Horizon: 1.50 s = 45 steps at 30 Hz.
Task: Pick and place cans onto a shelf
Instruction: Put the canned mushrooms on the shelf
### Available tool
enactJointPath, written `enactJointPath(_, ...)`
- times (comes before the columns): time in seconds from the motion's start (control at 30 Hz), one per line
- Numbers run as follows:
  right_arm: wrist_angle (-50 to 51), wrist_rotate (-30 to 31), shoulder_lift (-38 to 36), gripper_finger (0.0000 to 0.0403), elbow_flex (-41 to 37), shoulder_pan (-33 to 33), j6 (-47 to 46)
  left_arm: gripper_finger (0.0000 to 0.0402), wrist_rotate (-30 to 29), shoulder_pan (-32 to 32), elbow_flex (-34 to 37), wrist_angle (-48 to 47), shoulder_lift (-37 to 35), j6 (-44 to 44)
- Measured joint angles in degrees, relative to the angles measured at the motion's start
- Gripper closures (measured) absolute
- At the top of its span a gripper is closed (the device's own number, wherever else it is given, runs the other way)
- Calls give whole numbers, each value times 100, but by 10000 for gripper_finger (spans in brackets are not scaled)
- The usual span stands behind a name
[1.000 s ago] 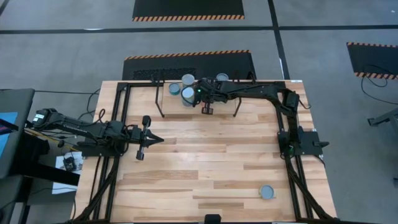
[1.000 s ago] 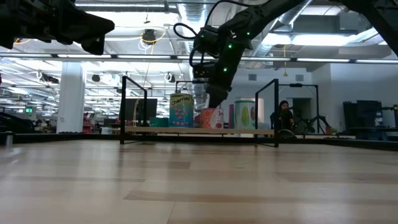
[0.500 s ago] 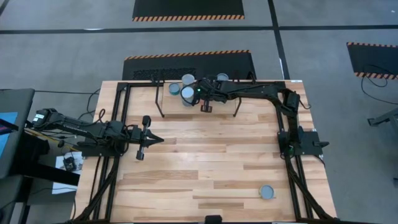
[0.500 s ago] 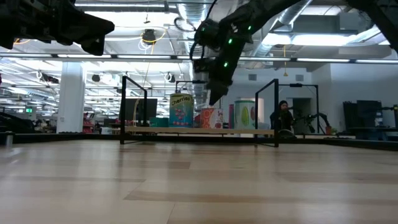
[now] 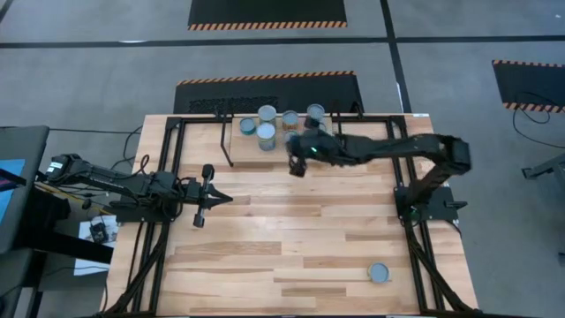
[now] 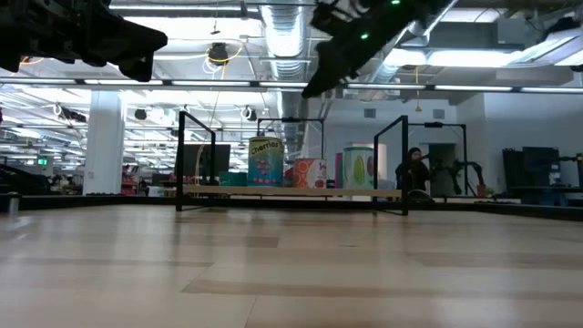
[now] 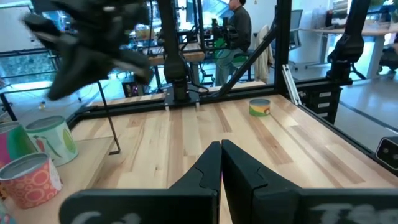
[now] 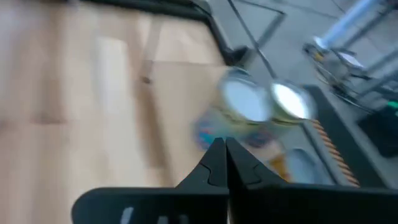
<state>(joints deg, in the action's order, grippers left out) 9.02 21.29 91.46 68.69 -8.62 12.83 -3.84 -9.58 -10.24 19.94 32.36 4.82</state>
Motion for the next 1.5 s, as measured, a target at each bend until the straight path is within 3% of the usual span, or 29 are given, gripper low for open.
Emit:
enactJointPath(0.17,-916,-191,-755,399,-1118,673,-566,400,0,0,1,5,-1,-2)
enactJointPath(0.3,-822,-143,-1179,399,-1526,1515,-1177,400,0,0,0,3,0,9)
enactJointPath(0.5,244,311,-1347,399,-1553,3049,-2579,400,-4,0,0,3,0,11)
enactJointPath(0.73,1297,413,-1178,397,-1529,4566,-5136,400,-4,-2,0,3,0,4)
enactJointPath(0.93,2652,342,-864,398,-1049,5586,-7291,400,-25,-1,0,8,0,2)
enactJointPath(1.1,3662,-233,-441,395,-521,6219,-9013,400,-31,-2,0,3,0,2)
enactJointPath(1.23,4199,-1137,2,394,-311,6536,-10057,400,-31,-1,0,0,2,4)
enactJointPath(1.37,4486,-1860,450,394,-283,6640,-10451,400,-28,-2,0,-4,2,4)
enactJointPath(1.5,4635,-2272,833,396,-284,6546,-10251,400,-28,0,0,-1,2,4)
